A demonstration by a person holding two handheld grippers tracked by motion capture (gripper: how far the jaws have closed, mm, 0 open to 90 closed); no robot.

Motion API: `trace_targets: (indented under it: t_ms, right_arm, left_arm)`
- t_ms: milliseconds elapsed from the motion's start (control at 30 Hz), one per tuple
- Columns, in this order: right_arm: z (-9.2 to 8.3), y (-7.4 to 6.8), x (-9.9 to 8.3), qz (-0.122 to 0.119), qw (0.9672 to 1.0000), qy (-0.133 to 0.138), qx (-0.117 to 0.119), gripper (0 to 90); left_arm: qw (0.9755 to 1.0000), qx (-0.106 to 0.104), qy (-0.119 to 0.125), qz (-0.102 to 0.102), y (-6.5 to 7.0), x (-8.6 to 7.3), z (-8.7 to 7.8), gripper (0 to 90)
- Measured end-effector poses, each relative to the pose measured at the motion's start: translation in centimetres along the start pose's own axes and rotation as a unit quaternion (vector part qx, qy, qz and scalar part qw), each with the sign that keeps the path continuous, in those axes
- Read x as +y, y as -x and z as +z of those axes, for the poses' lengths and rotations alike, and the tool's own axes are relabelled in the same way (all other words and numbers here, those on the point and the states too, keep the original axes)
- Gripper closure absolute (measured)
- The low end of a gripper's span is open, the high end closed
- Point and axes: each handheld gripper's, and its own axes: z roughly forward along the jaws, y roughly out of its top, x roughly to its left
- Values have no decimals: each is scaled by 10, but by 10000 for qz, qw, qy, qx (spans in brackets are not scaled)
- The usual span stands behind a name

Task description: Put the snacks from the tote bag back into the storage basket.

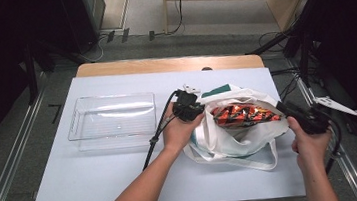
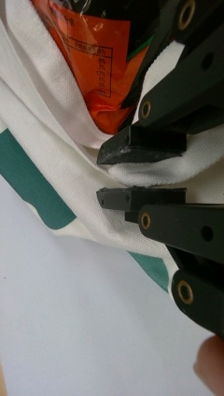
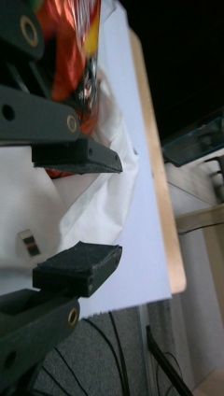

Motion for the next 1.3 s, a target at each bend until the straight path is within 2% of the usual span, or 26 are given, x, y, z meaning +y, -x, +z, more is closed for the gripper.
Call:
trace_targets:
  t_ms: [33, 100, 133, 200, 267, 333, 400, 433, 500, 533, 567, 633, 733, 833, 900, 1033, 1167, 1233, 1300]
  right_arm:
    - [-11, -1, 0, 23, 10000, 79, -49, 537]
    - [-31, -7, -4, -85, 9995, 188, -224, 547]
    - [-39, -11, -10, -111, 9994, 207, -240, 551]
    - [-49, -23, -24, -123, 9996, 188, -151, 556]
    - [-54, -38, -42, -207, 9996, 148, 81, 585]
    - [-54, -54, -59, -314, 9987, 68, 404, 681]
    - [-50, -70, -67, -449, 9958, -116, 787, 758]
    - [-49, -80, -71, -555, 9944, -116, 892, 781]
    - [-42, -98, -80, -781, 9913, -191, 1038, 798]
    - [-35, -106, -86, -913, 9902, -280, 1019, 800]
    - [-27, -111, -91, -994, 9896, -390, 962, 813]
    - [-11, -112, -101, -1010, 9903, -564, 763, 822]
    - [6, -107, -112, -1102, 9877, -917, 619, 841]
    - [11, -104, -114, -1052, 9880, -987, 544, 850]
    - [10, -105, -115, -1083, 9888, -887, 524, 843]
    - [3, -102, -112, -1014, 9907, -589, 684, 773]
    - [-11, -100, -104, -956, 9915, -374, 799, 716]
    - [-20, -98, -99, -949, 9912, -299, 876, 701]
    - [-27, -96, -95, -936, 9917, -218, 855, 687]
  left_arm:
    - [10000, -8, -12, -5, 0, 0, 0, 783]
    - [10000, 6, -3, 17, 0, 0, 0, 784]
    - [10000, 23, 5, 5, 1, -1, 0, 784]
    - [10000, 62, 51, 15, 2, -2, 1, 783]
    - [9999, 83, 118, 16, 3, -5, 0, 781]
    - [9999, 80, 144, 40, 4, -7, 0, 783]
    - [9998, 98, 196, 45, 5, -9, -1, 785]
    - [9996, 113, 234, 56, 5, -10, -1, 785]
    - [9991, 219, 347, 113, 8, -15, -1, 785]
    - [9991, 219, 347, 113, 8, -15, -1, 784]
    - [9985, 309, 429, 151, 10, -18, 0, 784]
    - [9977, 393, 545, 130, 12, -22, 0, 783]
    - [9970, 420, 630, 135, 14, -23, -4, 760]
    - [9961, 376, 787, 96, 14, -21, -16, 650]
    - [9958, 232, 888, -18, 14, -20, -28, 593]
    - [9930, -44, 1179, 18, 21, -24, -58, 515]
    - [9903, -117, 1384, 65, 27, -33, -81, 492]
    - [9899, -175, 1408, 23, 29, -42, -90, 488]
    - [9896, -223, 1419, -20, 31, -51, -93, 484]
